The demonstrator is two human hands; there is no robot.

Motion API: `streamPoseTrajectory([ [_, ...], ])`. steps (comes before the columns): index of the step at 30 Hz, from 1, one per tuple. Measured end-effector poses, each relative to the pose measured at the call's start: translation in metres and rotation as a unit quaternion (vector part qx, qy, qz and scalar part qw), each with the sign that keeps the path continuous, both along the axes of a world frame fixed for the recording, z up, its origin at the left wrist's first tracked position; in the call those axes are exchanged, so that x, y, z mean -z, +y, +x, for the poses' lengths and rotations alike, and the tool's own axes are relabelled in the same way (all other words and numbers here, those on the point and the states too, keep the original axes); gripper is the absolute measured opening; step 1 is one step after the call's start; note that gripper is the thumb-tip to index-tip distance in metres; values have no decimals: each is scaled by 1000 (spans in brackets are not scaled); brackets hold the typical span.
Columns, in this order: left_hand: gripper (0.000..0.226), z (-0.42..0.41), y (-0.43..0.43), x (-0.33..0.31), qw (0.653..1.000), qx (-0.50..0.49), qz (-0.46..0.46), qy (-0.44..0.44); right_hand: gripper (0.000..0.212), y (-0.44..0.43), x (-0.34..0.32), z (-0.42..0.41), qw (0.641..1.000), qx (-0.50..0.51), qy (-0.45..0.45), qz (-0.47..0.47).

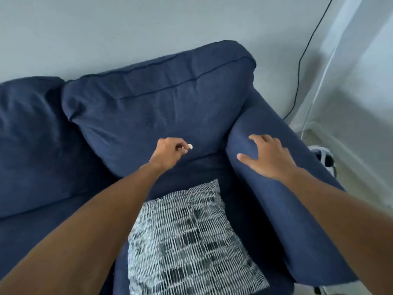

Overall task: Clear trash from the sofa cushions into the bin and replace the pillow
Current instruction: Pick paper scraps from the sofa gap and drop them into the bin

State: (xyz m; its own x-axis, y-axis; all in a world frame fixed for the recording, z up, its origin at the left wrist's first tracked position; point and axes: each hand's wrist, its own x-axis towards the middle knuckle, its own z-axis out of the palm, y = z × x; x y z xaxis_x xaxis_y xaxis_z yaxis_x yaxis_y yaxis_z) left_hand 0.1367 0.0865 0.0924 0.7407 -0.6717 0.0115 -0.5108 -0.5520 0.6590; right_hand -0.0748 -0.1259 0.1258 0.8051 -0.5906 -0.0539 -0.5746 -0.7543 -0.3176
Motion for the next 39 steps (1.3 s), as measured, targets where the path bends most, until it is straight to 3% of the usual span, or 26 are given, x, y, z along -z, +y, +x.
streamPoseTrajectory([
  [10, 6, -97, -87, -32, 996, 91, -14, -13, 78, -56, -25, -121, 997, 76, -2, 1],
  [24, 18, -264, -210, -28, 968, 251, -2, -30, 73, -100, -27, -325, 972, 234, 15, 2],
  [35, 4, -419, -274, -18, 920, 391, 8, -29, 80, -99, -10, -483, 937, 347, 12, 25],
  [39, 10, -470, -287, -10, 896, 441, 8, -48, 79, -92, -3, -529, 922, 385, 19, 34],
])
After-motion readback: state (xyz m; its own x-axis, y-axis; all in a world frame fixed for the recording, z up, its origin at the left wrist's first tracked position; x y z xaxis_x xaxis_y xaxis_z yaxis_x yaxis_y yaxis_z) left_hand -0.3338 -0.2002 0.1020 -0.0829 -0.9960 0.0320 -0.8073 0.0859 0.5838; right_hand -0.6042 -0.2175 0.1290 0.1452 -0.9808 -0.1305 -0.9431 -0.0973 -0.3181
